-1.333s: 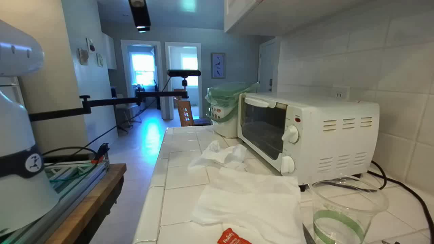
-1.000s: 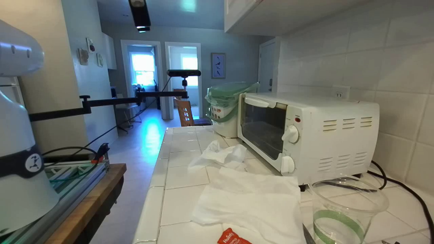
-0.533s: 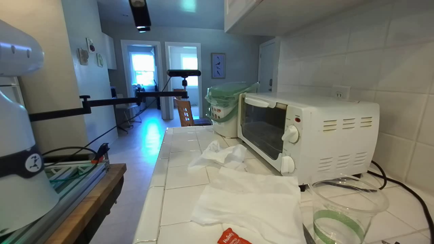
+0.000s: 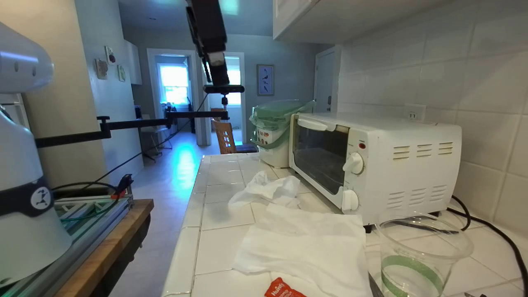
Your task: Turn the switch on the microwave
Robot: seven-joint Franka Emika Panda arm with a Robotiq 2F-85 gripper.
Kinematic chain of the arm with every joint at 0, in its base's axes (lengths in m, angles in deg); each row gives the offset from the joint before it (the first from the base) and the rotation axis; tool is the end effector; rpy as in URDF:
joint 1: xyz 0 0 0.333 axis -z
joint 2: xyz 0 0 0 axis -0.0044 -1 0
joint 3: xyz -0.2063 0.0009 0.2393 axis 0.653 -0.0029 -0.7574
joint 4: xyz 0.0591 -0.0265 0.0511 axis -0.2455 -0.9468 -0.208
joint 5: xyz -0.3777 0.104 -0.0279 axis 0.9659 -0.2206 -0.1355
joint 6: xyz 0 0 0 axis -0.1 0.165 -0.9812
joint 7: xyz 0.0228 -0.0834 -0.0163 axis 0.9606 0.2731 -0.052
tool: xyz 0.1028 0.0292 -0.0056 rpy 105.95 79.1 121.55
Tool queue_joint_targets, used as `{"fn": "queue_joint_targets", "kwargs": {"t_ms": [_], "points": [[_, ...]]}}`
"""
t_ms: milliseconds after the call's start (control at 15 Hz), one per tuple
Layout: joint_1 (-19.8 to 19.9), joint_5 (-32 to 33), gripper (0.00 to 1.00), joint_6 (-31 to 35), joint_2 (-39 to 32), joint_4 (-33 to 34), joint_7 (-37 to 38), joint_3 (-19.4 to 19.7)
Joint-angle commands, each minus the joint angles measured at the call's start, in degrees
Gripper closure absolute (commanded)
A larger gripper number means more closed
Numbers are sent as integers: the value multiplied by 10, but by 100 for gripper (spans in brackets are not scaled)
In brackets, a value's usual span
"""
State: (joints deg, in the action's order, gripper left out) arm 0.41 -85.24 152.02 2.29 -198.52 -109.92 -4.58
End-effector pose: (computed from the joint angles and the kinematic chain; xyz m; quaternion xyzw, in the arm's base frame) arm 0.3282 -0.0844 0.4520 -0.9907 -0.0750 -0.1004 0.0528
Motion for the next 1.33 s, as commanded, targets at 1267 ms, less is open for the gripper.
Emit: {"fn": "queue_joint_targets", "kwargs": {"t_ms": [1267], "points": [[-71,-112,0,385,-316,35,-109,-10]]}}
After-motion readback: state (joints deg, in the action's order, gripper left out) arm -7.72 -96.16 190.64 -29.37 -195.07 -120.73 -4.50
